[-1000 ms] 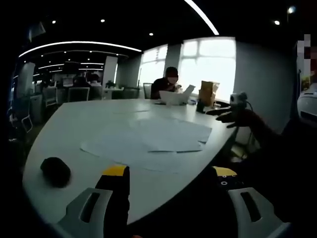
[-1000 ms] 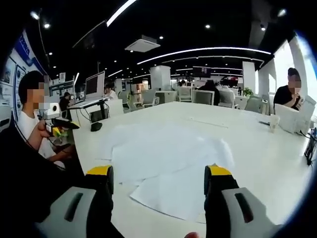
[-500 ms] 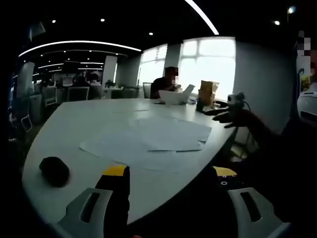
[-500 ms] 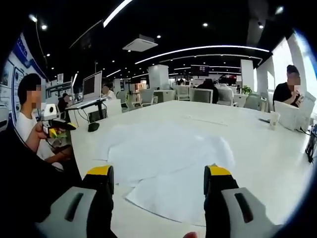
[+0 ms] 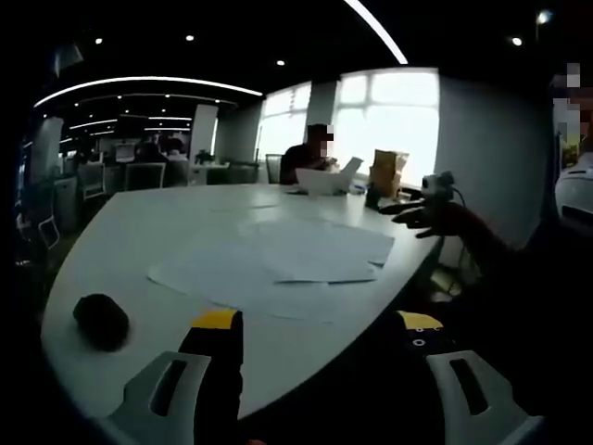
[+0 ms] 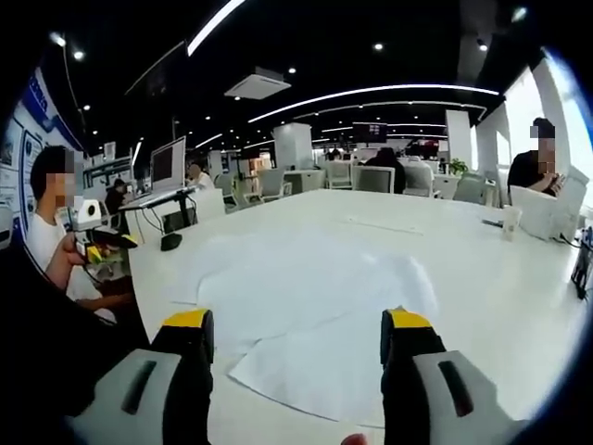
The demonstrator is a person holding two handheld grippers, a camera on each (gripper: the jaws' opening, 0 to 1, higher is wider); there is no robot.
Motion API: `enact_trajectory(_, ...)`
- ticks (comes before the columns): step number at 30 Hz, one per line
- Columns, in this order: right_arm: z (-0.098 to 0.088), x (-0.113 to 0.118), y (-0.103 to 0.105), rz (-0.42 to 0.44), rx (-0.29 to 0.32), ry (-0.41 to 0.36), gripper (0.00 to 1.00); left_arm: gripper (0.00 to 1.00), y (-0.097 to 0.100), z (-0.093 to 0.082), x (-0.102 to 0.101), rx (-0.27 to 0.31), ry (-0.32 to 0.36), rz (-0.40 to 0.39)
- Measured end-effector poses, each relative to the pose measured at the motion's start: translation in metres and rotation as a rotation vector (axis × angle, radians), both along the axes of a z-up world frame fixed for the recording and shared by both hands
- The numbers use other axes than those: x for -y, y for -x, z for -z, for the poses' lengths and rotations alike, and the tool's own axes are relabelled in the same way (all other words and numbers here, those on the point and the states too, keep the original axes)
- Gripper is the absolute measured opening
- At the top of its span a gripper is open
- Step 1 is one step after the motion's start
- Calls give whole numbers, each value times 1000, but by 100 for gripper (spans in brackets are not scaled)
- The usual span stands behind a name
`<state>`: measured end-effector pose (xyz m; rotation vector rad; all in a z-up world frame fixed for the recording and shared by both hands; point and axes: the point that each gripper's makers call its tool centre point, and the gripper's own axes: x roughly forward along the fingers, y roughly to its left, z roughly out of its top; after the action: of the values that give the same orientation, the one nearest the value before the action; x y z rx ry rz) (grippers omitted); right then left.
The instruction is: Organize the stack of printing papers by aligning and flattening the scattered papers on the table
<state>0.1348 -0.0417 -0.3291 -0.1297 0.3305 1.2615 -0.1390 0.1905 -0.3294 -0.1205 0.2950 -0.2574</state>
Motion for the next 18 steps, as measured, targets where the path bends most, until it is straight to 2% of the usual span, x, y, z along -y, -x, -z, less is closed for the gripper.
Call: enact_trajectory(18,0,-3,-4,0,-2,1,69,68,-1,-1,1,0,-5,8)
